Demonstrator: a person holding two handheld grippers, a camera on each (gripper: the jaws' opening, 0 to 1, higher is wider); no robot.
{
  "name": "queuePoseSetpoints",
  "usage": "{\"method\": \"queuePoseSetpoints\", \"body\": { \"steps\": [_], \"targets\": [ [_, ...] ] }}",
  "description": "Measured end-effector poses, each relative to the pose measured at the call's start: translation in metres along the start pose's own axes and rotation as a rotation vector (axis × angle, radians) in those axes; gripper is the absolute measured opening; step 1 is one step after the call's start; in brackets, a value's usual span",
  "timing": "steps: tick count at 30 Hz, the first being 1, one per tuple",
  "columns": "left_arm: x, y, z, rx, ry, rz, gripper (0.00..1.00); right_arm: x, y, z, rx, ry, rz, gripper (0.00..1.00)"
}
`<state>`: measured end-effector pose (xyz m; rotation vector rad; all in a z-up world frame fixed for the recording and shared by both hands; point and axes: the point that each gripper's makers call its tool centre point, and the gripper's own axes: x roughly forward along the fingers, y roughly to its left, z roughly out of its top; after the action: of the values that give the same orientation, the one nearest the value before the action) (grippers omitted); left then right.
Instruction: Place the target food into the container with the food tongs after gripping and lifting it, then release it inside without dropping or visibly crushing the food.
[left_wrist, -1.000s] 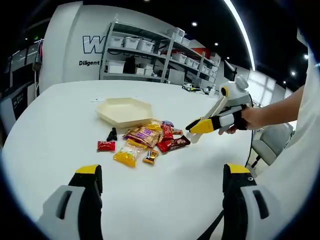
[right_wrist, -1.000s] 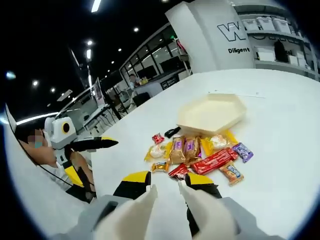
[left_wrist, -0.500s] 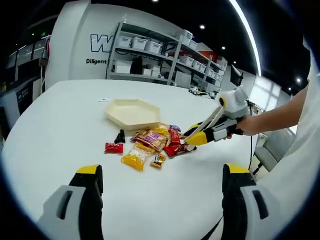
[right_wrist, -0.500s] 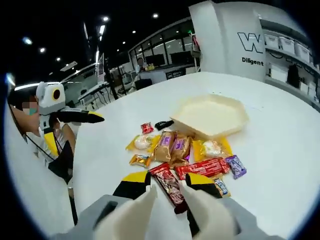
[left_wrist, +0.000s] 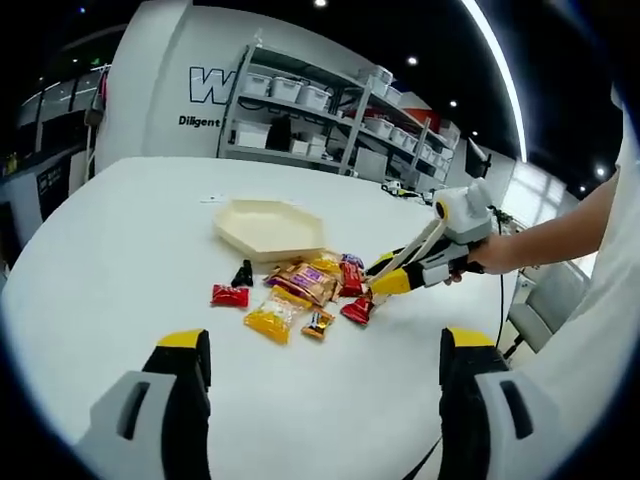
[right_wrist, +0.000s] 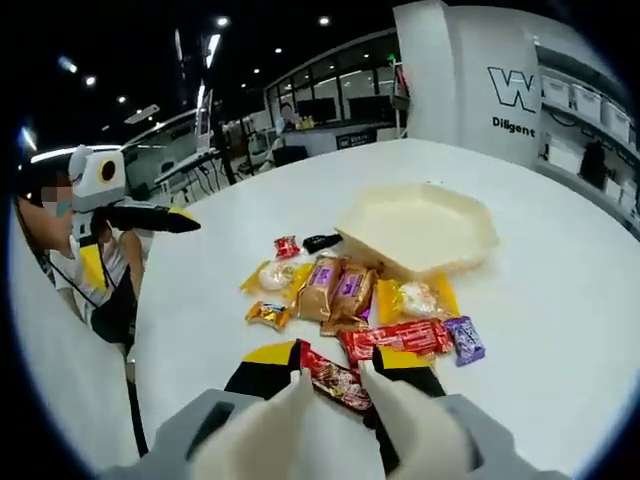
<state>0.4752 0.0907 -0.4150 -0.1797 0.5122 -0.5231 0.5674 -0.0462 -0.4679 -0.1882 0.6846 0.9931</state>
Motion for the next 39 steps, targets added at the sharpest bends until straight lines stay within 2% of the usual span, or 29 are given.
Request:
{"method": "queuePoseSetpoints", "body": {
  "steps": [3,5,13,18,22,23,29,31,33,34,35,39],
  "targets": [
    [0.001,-0.003,0.0,0.012,-0.006,-0.01,0.9,-0.006,0.0,-0.004,0.024,0.011,-0.013,0.23],
    [0.004,-0.004,0.0,0.015,-0.004,-0.017,0.89,-0.011,0.006,-0.01,0.078,0.02,-0.009,0.23],
    [0.011,-0.014,0.001,0.031,0.013,-0.054,0.89,-0.02,0.017,-0.017,0.106,0.007,-0.016,0.23],
    [0.007,-0.015,0.002,0.046,0.015,-0.065,0.89,-0.021,0.019,-0.008,0.08,-0.025,-0.02,0.23],
    [0.0,-0.011,0.0,0.045,0.02,-0.052,0.89,-0.013,0.014,-0.002,-0.034,-0.017,-0.04,0.24],
    [-0.002,-0.01,-0.001,0.043,0.021,-0.05,0.89,-0.011,0.016,-0.002,-0.029,-0.016,-0.033,0.24],
    [-0.012,-0.006,-0.007,0.032,0.03,-0.029,0.87,0.001,0.026,-0.011,-0.062,0.034,0.011,0.25],
    [-0.013,-0.003,-0.008,0.031,0.03,-0.022,0.86,0.003,0.024,-0.013,-0.094,0.042,-0.003,0.25],
    [-0.015,-0.004,-0.008,0.029,0.029,-0.024,0.85,0.005,0.019,-0.023,-0.1,0.086,-0.02,0.25],
    [-0.015,-0.006,-0.008,0.028,0.026,-0.029,0.84,0.005,0.02,-0.017,-0.122,0.041,-0.013,0.25],
    [-0.015,-0.006,-0.009,0.028,0.029,-0.029,0.84,0.003,0.02,-0.02,-0.09,0.061,-0.013,0.25],
    [-0.014,-0.008,-0.012,0.035,0.046,-0.034,0.84,0.003,0.016,-0.018,-0.06,0.052,-0.021,0.23]
  ]
}}
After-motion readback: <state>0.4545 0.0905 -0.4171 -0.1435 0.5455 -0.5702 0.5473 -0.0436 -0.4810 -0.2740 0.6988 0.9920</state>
